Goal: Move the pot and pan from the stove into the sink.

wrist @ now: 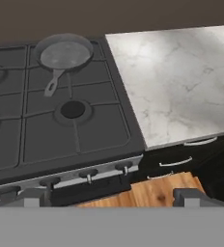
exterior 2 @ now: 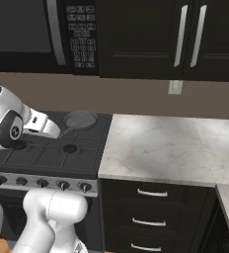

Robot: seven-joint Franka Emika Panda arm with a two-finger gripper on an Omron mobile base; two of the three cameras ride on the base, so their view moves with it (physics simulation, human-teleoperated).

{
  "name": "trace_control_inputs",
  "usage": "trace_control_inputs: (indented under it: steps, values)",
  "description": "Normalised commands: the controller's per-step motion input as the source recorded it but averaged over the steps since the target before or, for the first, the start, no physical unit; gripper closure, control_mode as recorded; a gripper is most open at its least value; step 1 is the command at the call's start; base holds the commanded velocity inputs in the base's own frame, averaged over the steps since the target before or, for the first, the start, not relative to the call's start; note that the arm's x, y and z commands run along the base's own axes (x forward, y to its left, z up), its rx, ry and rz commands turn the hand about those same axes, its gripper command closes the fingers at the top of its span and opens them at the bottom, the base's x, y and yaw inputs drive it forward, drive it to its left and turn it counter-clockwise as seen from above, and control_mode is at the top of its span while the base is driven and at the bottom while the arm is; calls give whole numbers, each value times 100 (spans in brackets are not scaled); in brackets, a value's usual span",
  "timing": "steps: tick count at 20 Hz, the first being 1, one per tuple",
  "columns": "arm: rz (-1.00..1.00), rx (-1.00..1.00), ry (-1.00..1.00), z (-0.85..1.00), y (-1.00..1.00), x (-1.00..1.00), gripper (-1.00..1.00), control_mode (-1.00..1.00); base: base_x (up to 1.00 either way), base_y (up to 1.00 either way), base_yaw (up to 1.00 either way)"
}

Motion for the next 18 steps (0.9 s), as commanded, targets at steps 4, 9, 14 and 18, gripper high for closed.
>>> trace_control_inputs:
  steps: [4, 9, 14, 18]
  values:
    - [0, 0, 0, -35, 27, 38, -100, -100, 0, 0, 0]
    - [-2, 0, 0, -41, 39, 43, -100, -100, 0, 0, 0]
    - [-2, 0, -1, -37, 41, 48, -100, -100, 0, 0, 0]
    - [-3, 0, -2, -29, 34, 53, -100, -100, 0, 0, 0]
